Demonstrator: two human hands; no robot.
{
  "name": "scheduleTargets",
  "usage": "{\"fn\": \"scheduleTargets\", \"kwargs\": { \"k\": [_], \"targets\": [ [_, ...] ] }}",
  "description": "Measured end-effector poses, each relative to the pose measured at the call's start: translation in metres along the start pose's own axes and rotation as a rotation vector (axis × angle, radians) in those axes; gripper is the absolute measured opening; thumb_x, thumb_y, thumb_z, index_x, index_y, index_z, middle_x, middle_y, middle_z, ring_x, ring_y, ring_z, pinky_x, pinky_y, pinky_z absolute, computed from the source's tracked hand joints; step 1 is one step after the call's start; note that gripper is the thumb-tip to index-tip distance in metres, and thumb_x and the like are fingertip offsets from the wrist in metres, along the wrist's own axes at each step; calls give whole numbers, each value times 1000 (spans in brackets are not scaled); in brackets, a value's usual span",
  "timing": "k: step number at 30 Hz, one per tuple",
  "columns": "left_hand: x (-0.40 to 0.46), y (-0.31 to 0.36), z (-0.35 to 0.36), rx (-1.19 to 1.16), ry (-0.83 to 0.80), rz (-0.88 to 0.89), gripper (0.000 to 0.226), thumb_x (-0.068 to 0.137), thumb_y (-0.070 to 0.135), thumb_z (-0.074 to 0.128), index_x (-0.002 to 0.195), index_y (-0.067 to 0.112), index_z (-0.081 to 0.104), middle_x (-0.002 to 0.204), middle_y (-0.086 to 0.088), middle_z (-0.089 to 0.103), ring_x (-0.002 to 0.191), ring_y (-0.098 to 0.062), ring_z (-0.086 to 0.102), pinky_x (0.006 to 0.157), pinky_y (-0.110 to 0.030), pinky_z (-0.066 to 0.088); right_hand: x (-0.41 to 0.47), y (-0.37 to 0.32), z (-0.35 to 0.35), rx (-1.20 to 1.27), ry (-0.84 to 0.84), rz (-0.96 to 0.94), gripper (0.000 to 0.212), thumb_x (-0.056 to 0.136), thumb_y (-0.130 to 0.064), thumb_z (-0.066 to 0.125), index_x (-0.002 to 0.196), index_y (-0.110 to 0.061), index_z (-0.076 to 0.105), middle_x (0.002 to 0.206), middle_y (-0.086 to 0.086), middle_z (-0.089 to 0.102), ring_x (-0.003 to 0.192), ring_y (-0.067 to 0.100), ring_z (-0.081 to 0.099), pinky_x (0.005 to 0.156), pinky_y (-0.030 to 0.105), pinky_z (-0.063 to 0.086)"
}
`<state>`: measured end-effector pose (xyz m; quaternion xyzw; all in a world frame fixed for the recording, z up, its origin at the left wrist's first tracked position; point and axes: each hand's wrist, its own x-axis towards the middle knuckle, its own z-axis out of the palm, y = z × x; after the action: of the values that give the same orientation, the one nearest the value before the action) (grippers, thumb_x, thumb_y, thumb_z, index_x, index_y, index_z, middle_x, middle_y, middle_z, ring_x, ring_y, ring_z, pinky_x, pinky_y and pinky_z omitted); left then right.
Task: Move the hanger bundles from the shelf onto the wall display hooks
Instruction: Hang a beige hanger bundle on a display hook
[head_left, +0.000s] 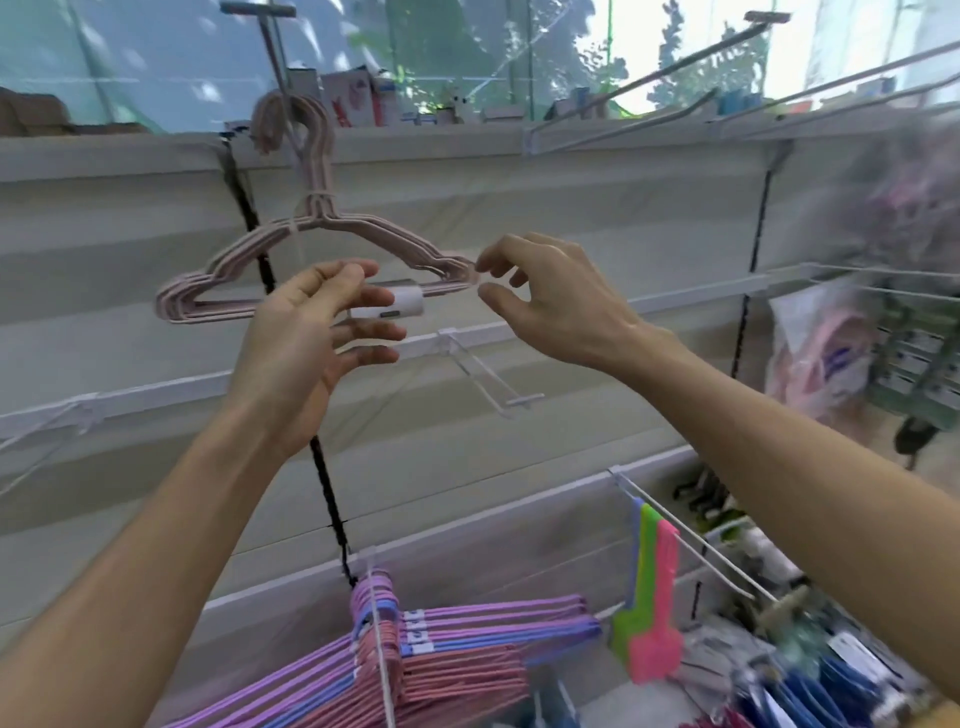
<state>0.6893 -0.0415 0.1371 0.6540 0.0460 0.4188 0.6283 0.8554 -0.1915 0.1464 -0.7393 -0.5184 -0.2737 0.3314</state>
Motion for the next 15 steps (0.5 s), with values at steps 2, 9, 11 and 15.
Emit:
{"fn": "scheduleTargets", "kwargs": {
  "k": [2, 9, 11, 15],
  "targets": [
    [-8, -1, 13, -5, -51, 33, 16, 102, 22, 53, 106, 15, 67, 85, -2, 70, 73, -23, 68, 62, -32, 56, -17, 6, -9, -22, -3, 39, 26, 96, -32, 59, 118, -21, 65, 114, -2, 66, 101, 18, 61, 87, 45, 52],
    [-35, -13, 66, -60, -264, 77, 19, 102, 24, 51, 104, 16, 68, 87, -2, 67, 74, -23, 67, 60, -31, 54, -90, 25, -48, -132, 15, 146, 23, 97, -32, 58, 115, -21, 66, 106, -5, 68, 93, 17, 63, 81, 43, 53],
    [-42, -15, 86, -95, -321, 73, 18, 99, 27, 53, 104, 17, 68, 87, -2, 67, 73, -23, 67, 60, -32, 54, -111, 30, -62, -165, 28, 180, 21, 97, -32, 57, 113, -22, 67, 100, -8, 67, 88, 15, 63, 78, 42, 54],
    [-57, -21, 132, -153, -422, 70, 17, 98, 28, 54, 100, 19, 68, 85, -1, 67, 72, -24, 66, 60, -34, 53, -152, 44, -94, -202, 41, 259, 21, 95, -33, 57, 110, -23, 67, 90, -16, 57, 83, 13, 62, 76, 43, 54]
  ]
}}
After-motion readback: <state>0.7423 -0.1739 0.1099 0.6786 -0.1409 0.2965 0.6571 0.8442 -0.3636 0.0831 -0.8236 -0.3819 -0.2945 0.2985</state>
